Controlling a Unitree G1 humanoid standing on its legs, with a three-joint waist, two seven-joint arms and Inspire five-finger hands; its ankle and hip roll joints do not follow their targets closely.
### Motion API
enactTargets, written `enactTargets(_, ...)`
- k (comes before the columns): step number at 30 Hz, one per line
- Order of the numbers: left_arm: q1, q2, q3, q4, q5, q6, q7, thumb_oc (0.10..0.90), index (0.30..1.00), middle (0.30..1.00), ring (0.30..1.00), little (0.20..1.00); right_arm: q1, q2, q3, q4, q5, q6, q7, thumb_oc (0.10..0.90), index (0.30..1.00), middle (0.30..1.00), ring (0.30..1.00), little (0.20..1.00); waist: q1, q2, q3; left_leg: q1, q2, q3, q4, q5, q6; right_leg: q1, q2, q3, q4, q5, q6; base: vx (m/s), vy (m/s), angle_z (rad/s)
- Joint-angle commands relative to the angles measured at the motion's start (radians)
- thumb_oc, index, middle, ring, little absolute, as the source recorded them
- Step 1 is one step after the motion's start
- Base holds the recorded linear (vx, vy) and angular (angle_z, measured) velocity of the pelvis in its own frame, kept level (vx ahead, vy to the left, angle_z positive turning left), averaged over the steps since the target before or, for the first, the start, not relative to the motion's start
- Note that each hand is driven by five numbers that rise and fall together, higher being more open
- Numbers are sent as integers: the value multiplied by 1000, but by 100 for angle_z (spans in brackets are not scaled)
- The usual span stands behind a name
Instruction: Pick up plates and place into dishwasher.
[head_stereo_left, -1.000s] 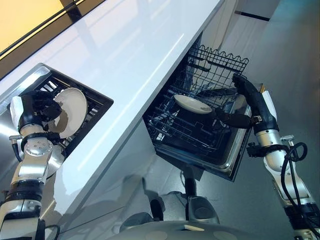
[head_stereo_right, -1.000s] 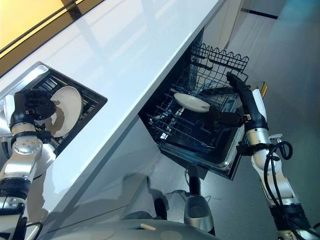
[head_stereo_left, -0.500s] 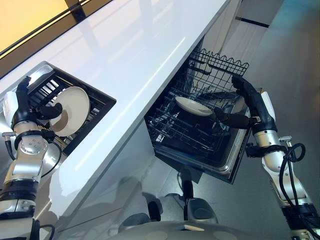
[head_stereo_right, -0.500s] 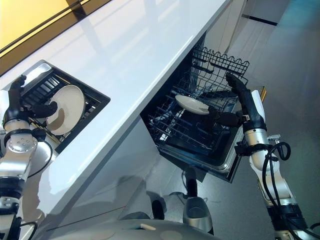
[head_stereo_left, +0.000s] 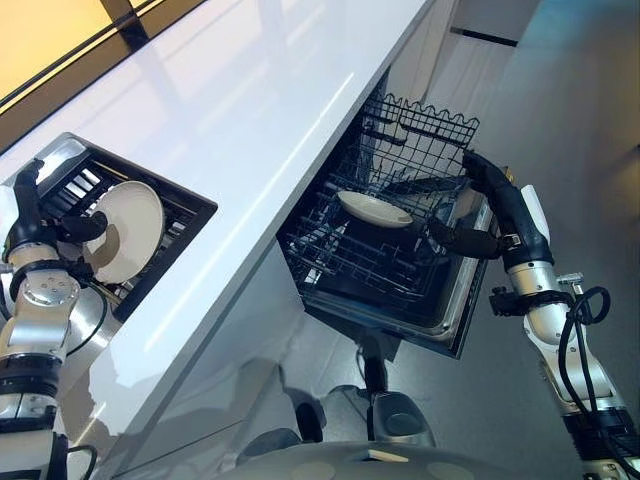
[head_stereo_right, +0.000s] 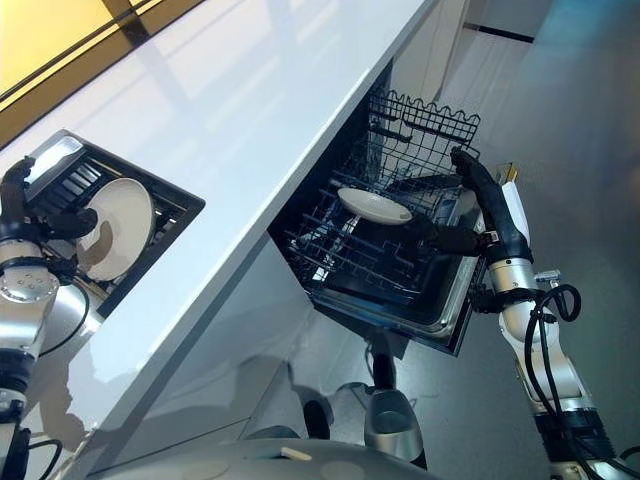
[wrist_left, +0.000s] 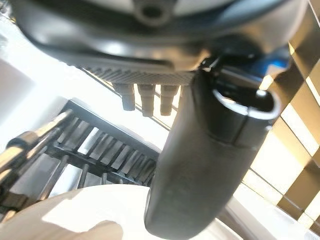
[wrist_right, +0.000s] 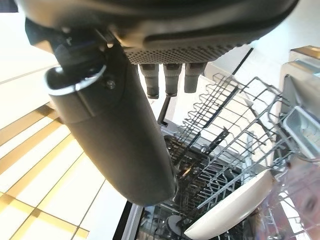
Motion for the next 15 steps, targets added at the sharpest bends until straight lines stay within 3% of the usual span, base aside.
enactTargets(1, -145, 155, -2, 17, -1, -40, 34, 800, 900, 900, 900, 900, -84, -70, -46, -84, 44, -73, -8, 800, 900, 900, 900, 900, -14, 57, -45, -120, -66, -31, 113, -100, 35, -90, 51, 28, 218, -191, 74, 6, 49, -3)
enactTargets(9, -178, 161, -32, 27, -23, 23, -18, 800, 900, 900, 900, 900, -110, -97, -47, -94, 40, -54, -12, 800, 900, 900, 900, 900, -19, 70, 5, -174, -67, -22, 141, -94, 31, -139, 50, 41, 236, -186, 71, -20, 54, -4)
enactTargets(15, -192, 158, -60, 46, -45, 102, -188, 800, 900, 900, 900, 900, -135, -117, -60, -97, 41, -48, -30, 800, 900, 900, 900, 900, -14, 71, 46, -219, -64, -22, 168, -88, 31, -178, 48, 40, 260, -182, 68, -55, 35, 1)
